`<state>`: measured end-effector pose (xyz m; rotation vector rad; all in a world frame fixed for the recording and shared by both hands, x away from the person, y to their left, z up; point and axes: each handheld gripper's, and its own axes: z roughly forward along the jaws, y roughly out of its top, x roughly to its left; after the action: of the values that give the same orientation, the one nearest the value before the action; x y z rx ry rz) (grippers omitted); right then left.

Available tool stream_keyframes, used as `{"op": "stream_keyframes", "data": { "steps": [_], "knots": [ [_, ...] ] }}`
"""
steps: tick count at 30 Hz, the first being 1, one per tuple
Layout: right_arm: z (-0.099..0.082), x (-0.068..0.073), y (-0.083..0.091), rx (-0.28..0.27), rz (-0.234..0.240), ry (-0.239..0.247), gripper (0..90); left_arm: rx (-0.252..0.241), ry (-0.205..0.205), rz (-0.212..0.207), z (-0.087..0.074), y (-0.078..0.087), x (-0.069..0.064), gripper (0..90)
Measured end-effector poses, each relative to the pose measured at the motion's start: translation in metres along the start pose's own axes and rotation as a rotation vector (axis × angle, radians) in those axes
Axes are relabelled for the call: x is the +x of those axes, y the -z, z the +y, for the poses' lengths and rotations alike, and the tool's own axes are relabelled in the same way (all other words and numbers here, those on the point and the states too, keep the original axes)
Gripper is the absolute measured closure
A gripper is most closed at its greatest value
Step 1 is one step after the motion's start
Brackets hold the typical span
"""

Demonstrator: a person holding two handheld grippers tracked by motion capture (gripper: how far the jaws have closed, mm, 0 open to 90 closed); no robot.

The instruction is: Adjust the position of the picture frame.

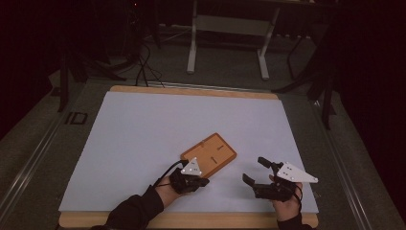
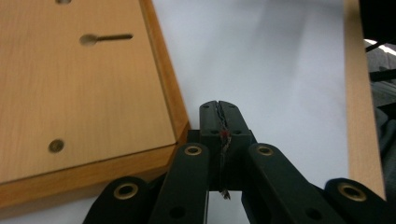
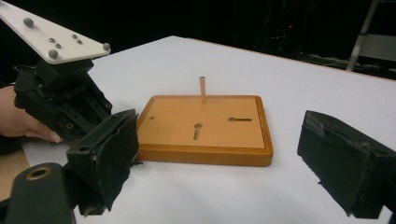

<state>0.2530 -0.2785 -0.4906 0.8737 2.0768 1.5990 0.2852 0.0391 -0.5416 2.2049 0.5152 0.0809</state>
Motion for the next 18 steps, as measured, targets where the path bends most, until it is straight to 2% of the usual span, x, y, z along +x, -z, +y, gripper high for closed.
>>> {"op": "stream_keyframes", "data": {
  "steps": [7, 10, 18],
  "knots": [
    [0.0001, -0.0005, 0.0005, -0.002, -0.002, -0.003, 12.2, 0.012, -0.004, 0.0, -0.0003, -0.0005, 0.0, 89.9],
    [0.0, -0.0005, 0.0006, -0.003, -0.001, -0.003, 12.2, 0.019, -0.01, 0.016, -0.0003, 0.0007, 0.0009, 89.9],
    [-0.0001, -0.0013, 0.0013, -0.006, 0.001, -0.01, 12.2, 0.018, 0.012, 0.034, -0.0027, 0.0049, 0.007, 89.9]
  ]
}}
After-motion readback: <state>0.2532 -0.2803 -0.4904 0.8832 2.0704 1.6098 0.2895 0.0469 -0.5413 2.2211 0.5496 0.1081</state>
